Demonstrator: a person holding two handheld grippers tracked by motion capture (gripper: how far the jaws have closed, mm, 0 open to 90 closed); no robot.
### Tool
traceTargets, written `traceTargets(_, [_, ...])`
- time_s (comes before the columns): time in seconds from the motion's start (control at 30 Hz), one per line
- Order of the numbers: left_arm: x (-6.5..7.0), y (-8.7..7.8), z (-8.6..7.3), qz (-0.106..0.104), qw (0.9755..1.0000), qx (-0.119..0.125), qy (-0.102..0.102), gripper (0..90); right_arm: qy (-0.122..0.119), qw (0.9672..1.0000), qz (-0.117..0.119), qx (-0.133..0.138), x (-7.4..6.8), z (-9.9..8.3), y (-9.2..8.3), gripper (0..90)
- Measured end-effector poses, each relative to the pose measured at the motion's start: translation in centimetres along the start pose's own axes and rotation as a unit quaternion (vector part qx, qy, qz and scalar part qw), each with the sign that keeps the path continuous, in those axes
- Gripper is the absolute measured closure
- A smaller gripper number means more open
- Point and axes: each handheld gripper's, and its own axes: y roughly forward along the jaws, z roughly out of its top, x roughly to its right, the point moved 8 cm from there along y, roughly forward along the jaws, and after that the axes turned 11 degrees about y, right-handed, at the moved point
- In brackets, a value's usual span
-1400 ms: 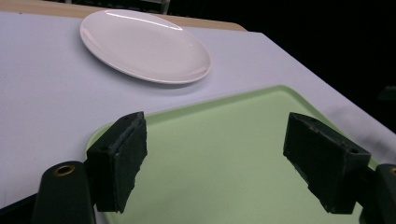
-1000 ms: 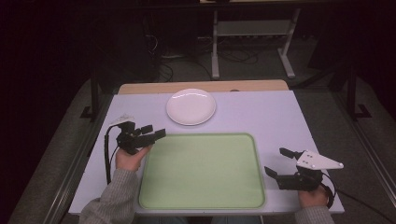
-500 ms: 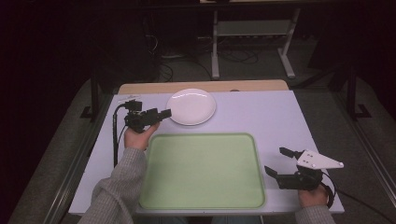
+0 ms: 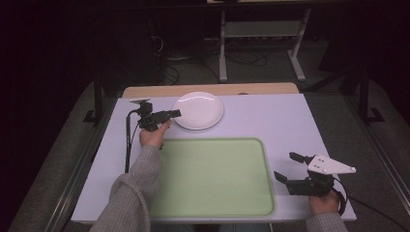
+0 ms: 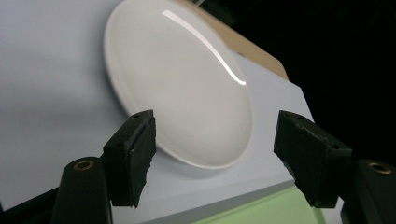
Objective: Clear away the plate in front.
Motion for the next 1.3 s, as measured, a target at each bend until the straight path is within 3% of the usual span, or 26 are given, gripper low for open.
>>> traceTargets(0.13, [-1.6, 1.3, -0.5, 0.015, 0.9982, -0.009, -0.057, 33.0, 0.002, 1.0000, 0.001, 0.002, 0.1, 0.0, -0.1, 13.5])
traceTargets(0.17, [-1.6, 1.3, -0.5, 0.015, 0.9982, -0.009, -0.057, 34.0, 0.002, 1.0000, 0.001, 0.002, 0.1, 0.0, -0.1, 13.5])
traceTargets(0.23, [-2.3, 1.9, -0.7, 0.020, 0.9958, -0.010, -0.088, 36.2, 0.004, 1.0000, 0.002, 0.005, 0.2, 0.1, -0.1, 13.6])
traceTargets(0.27, [-2.3, 1.9, -0.7, 0.020, 0.9958, -0.010, -0.088, 36.6, 0.004, 1.0000, 0.002, 0.005, 0.2, 0.1, -0.1, 13.6])
traceTargets(0.3, [-2.6, 2.4, -1.0, 0.016, 0.9932, -0.015, -0.115, 37.1, 0.004, 1.0000, 0.002, 0.006, 0.3, 0.1, -0.2, 13.5])
traceTargets(0.43, [-3.0, 2.9, -1.2, 0.028, 0.9914, -0.014, -0.127, 39.7, 0.005, 0.9999, 0.003, 0.009, 0.3, 0.1, -0.2, 13.6])
traceTargets(0.57, [-3.1, 3.6, -1.2, 0.026, 0.9870, -0.002, -0.159, 41.7, 0.006, 0.9999, 0.004, 0.012, 0.3, 0.2, -0.3, 13.5])
traceTargets(0.63, [-3.2, 3.7, -1.2, 0.029, 0.9869, 0.000, -0.159, 43.3, 0.005, 0.9999, 0.004, 0.012, 0.3, 0.2, -0.3, 13.6])
traceTargets(0.67, [-3.2, 4.0, -1.1, 0.035, 0.9846, 0.004, -0.171, 43.3, 0.005, 0.9999, 0.004, 0.013, 0.3, 0.2, -0.3, 13.5])
traceTargets(0.8, [-3.2, 4.4, -1.1, 0.043, 0.9825, 0.009, -0.181, 45.3, 0.004, 0.9999, 0.003, 0.015, 0.3, 0.3, -0.4, 13.5])
traceTargets(1.07, [-2.7, 5.7, -1.1, 0.032, 0.9772, 0.023, -0.209, 47.2, 0.006, 0.9998, 0.005, 0.018, 0.3, 0.4, -0.3, 13.5])
traceTargets(1.13, [-2.8, 5.8, -1.1, 0.026, 0.9738, 0.031, -0.224, 47.2, 0.004, 0.9998, 0.007, 0.021, 0.2, 0.4, -0.3, 13.5])
traceTargets(1.23, [-2.9, 5.8, -1.1, 0.014, 0.9720, 0.034, -0.232, 47.3, 0.003, 0.9997, 0.007, 0.022, 0.2, 0.4, -0.4, 13.5])
traceTargets(1.3, [-3.2, 5.8, -1.3, 0.008, 0.9716, 0.035, -0.234, 53.2, 0.005, 0.9997, 0.005, 0.025, 0.3, 0.5, -0.5, 13.5])
